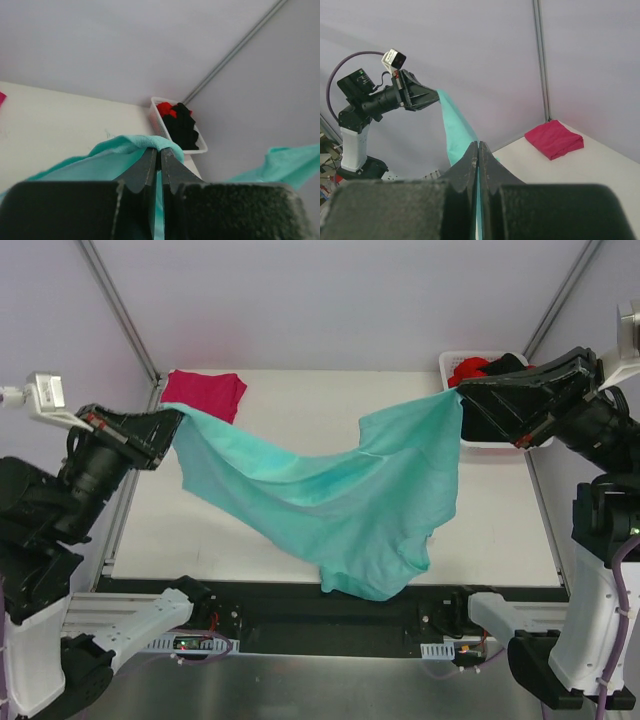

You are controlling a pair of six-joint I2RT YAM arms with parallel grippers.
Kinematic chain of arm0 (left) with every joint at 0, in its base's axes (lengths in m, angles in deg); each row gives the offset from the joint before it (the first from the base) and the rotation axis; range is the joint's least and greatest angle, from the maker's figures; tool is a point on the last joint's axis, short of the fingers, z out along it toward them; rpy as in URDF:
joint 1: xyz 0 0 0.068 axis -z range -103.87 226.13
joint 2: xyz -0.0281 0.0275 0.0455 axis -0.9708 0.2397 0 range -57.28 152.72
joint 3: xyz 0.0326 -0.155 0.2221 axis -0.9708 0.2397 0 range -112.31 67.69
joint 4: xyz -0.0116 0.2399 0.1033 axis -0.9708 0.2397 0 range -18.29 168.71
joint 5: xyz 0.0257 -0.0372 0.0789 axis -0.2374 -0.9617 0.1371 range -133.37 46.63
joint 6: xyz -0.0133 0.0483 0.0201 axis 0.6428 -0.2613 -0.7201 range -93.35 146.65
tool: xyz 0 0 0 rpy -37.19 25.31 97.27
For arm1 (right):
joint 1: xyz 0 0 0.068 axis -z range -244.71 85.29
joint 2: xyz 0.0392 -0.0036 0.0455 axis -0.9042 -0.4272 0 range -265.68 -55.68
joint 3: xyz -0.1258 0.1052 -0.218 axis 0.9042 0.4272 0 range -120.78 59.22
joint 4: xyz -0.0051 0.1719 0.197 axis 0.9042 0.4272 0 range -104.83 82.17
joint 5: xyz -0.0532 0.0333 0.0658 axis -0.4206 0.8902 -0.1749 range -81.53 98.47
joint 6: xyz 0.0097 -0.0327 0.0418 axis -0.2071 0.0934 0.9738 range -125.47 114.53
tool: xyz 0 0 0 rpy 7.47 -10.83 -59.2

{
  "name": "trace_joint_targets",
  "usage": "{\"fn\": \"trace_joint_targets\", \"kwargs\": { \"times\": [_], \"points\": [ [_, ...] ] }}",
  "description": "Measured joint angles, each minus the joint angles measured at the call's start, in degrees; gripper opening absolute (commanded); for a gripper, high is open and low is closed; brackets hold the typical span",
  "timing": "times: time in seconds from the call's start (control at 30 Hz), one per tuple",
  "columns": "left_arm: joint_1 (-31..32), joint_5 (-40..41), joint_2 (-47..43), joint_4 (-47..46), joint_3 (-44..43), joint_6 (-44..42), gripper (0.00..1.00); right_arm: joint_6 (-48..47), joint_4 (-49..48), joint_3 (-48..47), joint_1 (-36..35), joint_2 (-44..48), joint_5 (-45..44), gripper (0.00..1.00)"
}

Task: Fold and stack the t-shirts

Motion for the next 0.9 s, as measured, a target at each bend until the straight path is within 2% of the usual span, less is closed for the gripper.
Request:
{"fn": "trace_joint_targets", "kwargs": {
  "times": [0.27,0.5,0.6,0.73,0.8,0.9],
  "points": [
    [0.0,-4.81,-14.45,7.08,8.07,15.74,0.0,-1.97,4.46,5.03,0.0,4.57,-0.66,0.01],
    [0.0,-4.76,-19.98,22.03,9.31,22.23,0.0,-2.78,8.11,12.55,0.0,12.11,-1.07,0.01],
    [0.0,-4.76,-18.91,24.76,6.1,23.15,0.0,-3.74,8.83,12.52,0.0,13.05,-1.46,0.01],
    [0.0,-4.22,-13.09,24.9,-0.61,23.02,0.0,-4.76,9.49,12.7,0.0,12.31,-2.27,0.01],
    [0.0,-4.11,-9.29,23.5,-0.79,22.95,0.0,-5.46,9.99,13.09,0.0,11.52,-2.6,0.01],
    [0.0,-4.17,-3.15,19.04,3.61,22.95,0.0,-7.02,11.04,14.08,0.0,10.36,-2.89,0.01]
  ]
}}
